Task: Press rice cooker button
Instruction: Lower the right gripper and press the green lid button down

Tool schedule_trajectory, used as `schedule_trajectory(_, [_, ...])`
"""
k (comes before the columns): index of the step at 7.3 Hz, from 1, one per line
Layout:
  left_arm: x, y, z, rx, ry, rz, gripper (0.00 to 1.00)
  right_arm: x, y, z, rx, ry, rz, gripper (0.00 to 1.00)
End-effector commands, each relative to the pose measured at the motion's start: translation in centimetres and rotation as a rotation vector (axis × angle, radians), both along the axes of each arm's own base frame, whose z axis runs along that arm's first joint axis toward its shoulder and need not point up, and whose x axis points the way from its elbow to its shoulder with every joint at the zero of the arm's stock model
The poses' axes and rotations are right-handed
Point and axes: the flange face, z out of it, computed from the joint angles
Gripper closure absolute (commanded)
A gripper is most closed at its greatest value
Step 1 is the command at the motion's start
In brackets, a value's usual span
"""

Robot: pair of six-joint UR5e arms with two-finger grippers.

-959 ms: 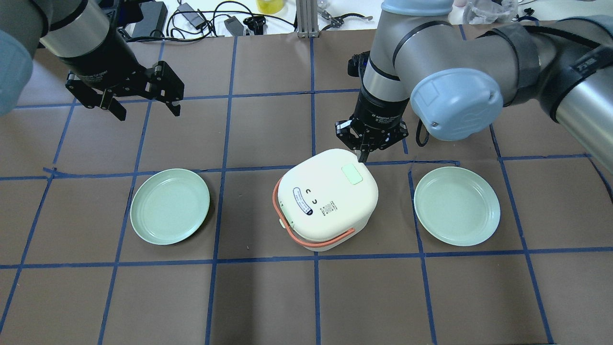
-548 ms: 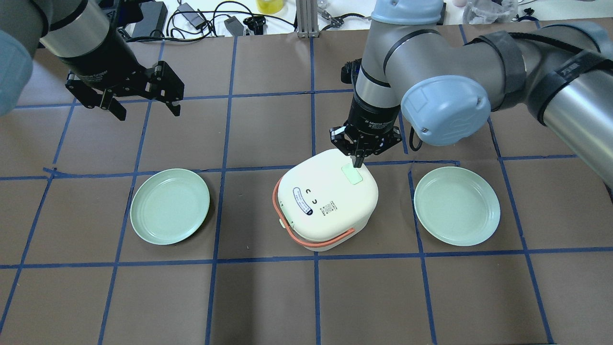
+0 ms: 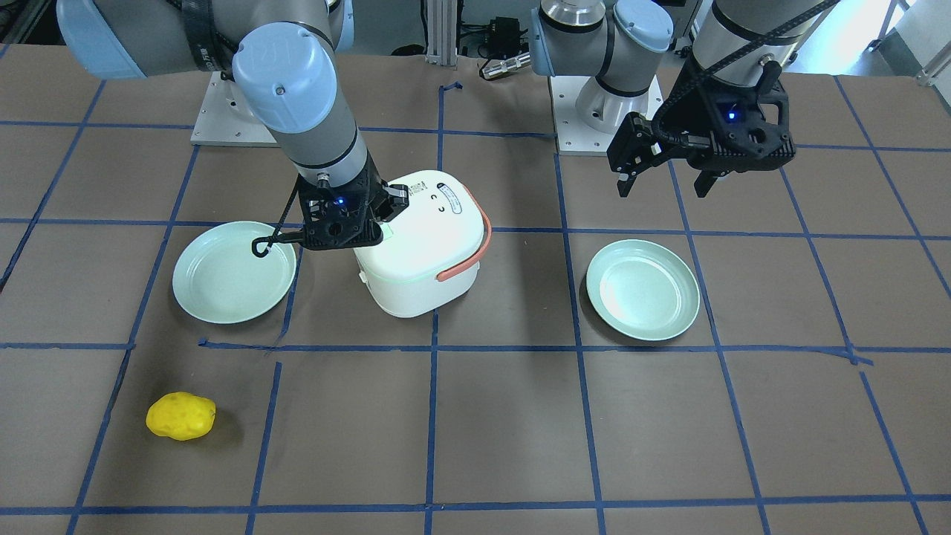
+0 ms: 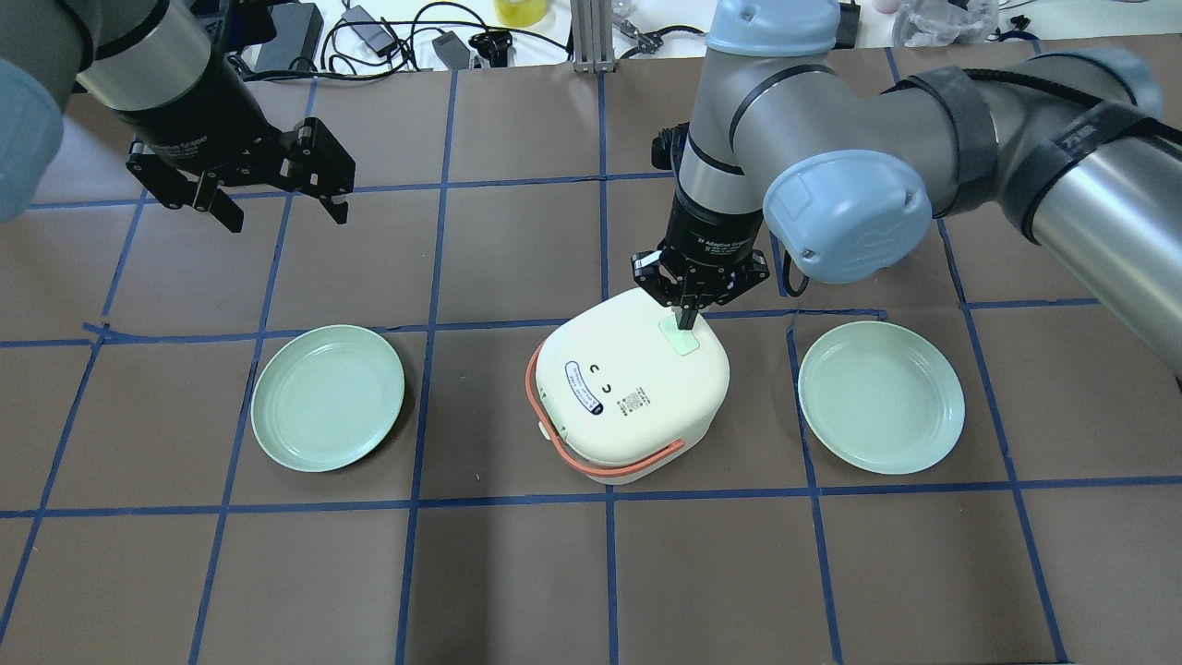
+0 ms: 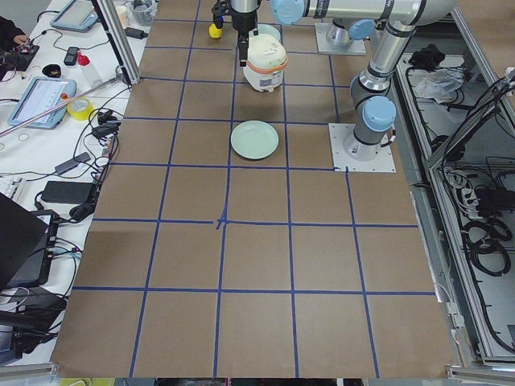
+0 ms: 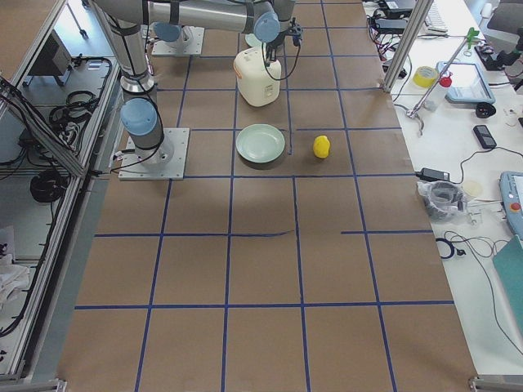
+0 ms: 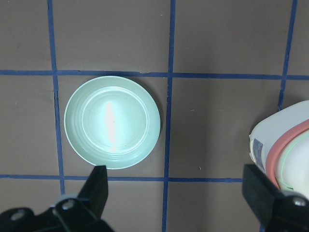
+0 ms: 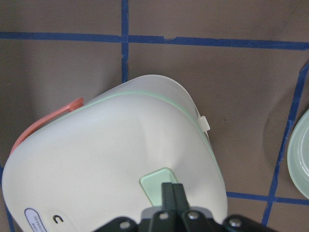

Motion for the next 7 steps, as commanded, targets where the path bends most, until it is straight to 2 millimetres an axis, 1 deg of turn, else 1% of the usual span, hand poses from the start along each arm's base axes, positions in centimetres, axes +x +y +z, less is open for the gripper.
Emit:
schedule_trajectory(1, [0.00, 0.00, 0.00, 0.000, 0.000, 0.000, 0.00, 0.05, -0.18, -0.40, 0.007, 0.002, 0.000, 1.00])
schedule_trajectory(3, [0.00, 0.00, 0.00, 0.000, 0.000, 0.000, 0.00, 0.07, -0.28, -0.89, 0.018, 0.004, 0.000, 1.00])
schedule_trajectory(6, [0.00, 0.00, 0.00, 0.000, 0.000, 0.000, 0.00, 0.07, -0.28, -0.89, 0.018, 0.004, 0.000, 1.00])
schedule_trajectory(7, [0.00, 0.00, 0.00, 0.000, 0.000, 0.000, 0.00, 0.05, -0.17, -1.25, 0.025, 0.006, 0.000, 1.00])
